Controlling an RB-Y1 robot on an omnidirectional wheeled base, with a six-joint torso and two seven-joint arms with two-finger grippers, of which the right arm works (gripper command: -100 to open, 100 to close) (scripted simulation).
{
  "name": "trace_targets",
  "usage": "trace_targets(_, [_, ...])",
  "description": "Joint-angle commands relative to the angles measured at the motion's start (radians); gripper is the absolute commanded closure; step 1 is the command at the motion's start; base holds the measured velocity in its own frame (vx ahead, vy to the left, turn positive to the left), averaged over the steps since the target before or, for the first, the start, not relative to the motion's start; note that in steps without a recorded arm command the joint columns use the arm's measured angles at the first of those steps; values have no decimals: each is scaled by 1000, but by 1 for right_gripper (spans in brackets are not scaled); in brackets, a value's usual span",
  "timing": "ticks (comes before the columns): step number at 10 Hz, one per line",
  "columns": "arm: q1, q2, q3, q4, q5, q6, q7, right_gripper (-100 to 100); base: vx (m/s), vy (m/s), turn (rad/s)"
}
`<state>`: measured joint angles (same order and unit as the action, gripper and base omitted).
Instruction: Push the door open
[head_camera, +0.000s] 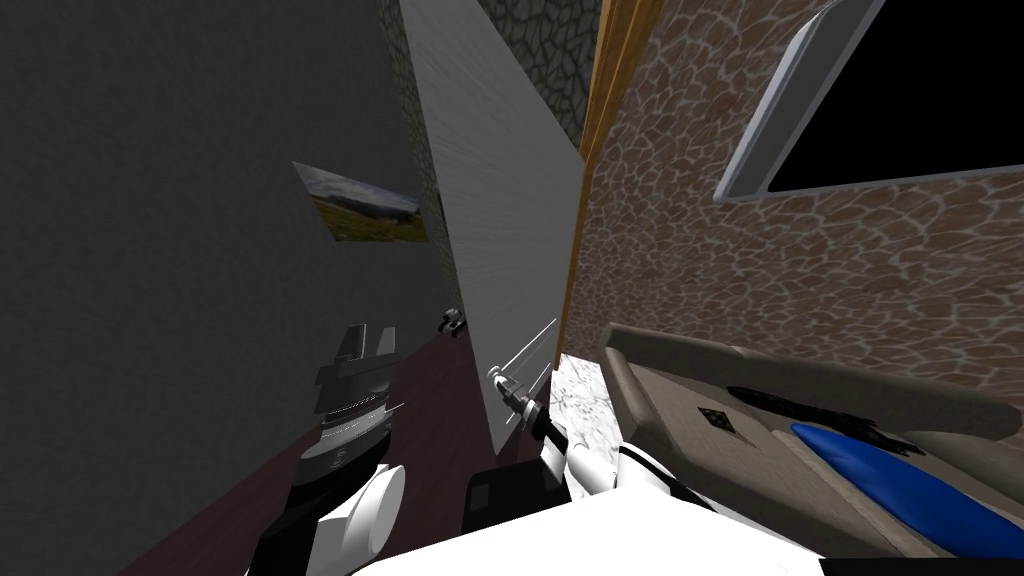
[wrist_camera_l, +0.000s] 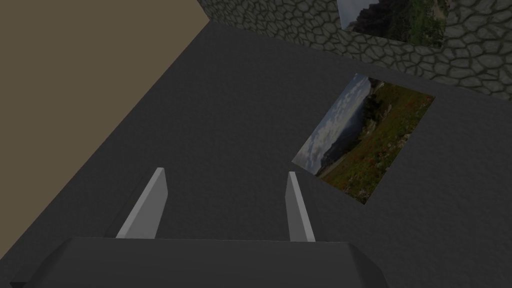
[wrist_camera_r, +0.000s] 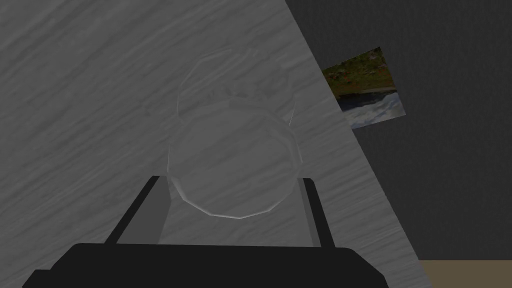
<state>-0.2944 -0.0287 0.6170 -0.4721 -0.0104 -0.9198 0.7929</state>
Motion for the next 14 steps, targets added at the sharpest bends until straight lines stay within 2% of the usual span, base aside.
trace_targets(1, [18,-29,-10,-42,-6,21,-15,100,13,7,10])
trace_targets(2, [21,-32,-26,-46,-16,21,-54,100,15,15,99])
trace_targets(3, [21,-32,-26,-22,-16,21,-54,100,18,17,52])
trace_targets(4, [24,-35,-42,-49,-27,22,-93,100,21,16,76])
trace_targets(5, [24,-35,-42,-72,-27,22,-93,100,19,3,22])
trace_targets(6, [24,-35,-42,-49,-27,22,-93,100,12,-11,-18])
trace_targets(7, [25,-44,-33,-63,-20,13,-63,-100,-27,11,-61])
trace_targets(10, [24,-77,-20,-61,-11,-7,5,-100,-59,44,-73])
trace_targets(14, [23,-137,2,-56,6,-43,120,-100,-94,67,-92])
